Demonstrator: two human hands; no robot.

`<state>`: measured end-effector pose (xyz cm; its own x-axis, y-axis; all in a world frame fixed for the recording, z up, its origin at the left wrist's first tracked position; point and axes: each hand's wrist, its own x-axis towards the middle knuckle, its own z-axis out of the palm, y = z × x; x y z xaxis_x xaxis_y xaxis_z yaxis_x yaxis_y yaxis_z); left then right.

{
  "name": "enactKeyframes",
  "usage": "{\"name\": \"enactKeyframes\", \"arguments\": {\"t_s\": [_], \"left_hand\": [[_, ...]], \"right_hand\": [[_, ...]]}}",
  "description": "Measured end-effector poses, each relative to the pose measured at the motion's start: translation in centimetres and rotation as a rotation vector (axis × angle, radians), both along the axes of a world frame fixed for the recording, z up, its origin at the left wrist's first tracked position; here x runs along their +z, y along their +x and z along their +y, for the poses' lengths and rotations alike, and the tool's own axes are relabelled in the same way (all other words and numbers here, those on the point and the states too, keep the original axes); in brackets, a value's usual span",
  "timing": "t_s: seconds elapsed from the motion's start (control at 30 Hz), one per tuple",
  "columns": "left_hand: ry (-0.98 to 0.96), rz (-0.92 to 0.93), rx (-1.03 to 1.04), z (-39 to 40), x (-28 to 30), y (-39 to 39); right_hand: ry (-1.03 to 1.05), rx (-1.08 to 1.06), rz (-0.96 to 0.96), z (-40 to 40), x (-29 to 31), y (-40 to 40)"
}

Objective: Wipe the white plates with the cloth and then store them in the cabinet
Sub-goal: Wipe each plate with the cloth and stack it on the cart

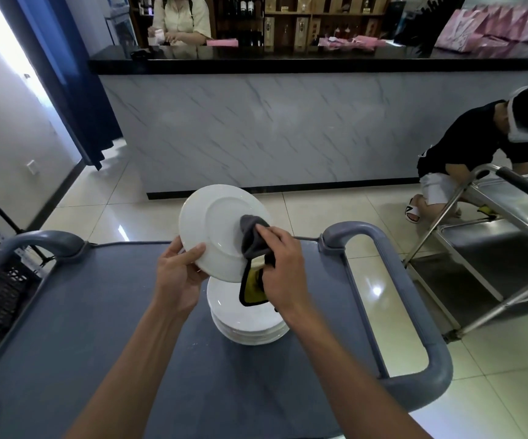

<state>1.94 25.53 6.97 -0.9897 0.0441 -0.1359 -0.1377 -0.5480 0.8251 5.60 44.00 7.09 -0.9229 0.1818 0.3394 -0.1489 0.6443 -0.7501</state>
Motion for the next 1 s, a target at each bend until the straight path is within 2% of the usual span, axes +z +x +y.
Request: {"name": "enactKeyframes", "arguments": {"t_s": [0.23, 0.43, 0.67, 1.0], "left_hand": [[-0.004, -0.002, 0.032, 0.7, 0.1, -0.5], [-0.007, -0.023, 0.058, 0.2, -0.2, -0.3], [0.004, -0.028, 0.028, -0.4, -0.2, -0.2], [-0.1, 0.017, -0.162, -1.8, -0.3, 0.2]], "right_hand": [[0.12, 0.051, 0.091, -3.5, 0.0, 1.6], [0.159, 0.075, 0.132, -2.7, -1.4, 2.4], [0.03, 0.01, 0.016, 0.5, -1.3, 0.9], [-0.12, -0.039, -0.021, 4.3, 0.8, -2.8]]}}
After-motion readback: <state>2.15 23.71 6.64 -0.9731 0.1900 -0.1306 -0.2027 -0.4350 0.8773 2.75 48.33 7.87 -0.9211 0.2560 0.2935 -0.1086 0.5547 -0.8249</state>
